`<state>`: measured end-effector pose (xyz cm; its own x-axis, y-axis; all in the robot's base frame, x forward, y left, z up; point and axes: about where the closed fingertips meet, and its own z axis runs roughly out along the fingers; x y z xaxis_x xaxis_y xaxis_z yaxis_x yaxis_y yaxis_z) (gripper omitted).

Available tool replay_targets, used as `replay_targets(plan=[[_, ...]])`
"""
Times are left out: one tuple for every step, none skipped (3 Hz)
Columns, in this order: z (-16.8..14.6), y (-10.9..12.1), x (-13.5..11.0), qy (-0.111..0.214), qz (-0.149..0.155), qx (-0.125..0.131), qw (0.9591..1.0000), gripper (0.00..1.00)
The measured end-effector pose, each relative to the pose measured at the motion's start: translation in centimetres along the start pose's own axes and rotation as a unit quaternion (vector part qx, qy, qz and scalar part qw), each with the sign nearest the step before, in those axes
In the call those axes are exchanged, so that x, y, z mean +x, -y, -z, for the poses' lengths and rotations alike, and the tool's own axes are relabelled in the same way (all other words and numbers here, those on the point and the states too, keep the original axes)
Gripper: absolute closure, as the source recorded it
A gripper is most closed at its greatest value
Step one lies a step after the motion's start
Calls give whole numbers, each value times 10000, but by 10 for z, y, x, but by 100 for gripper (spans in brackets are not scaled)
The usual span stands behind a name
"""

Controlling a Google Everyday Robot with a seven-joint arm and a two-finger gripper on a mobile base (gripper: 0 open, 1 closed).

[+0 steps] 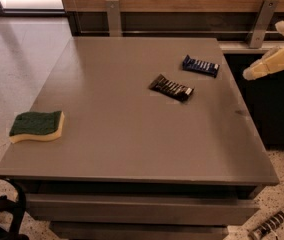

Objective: Move rxbar blueberry near sponge

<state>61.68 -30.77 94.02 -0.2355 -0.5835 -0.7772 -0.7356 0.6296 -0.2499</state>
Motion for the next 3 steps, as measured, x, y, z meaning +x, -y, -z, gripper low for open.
replay_targets(plan=[[-17,5,1,509,-136,75,9986,0],[-36,10,0,951,-187,77,9953,0],[-36,10,0,951,-187,76,9953,0]])
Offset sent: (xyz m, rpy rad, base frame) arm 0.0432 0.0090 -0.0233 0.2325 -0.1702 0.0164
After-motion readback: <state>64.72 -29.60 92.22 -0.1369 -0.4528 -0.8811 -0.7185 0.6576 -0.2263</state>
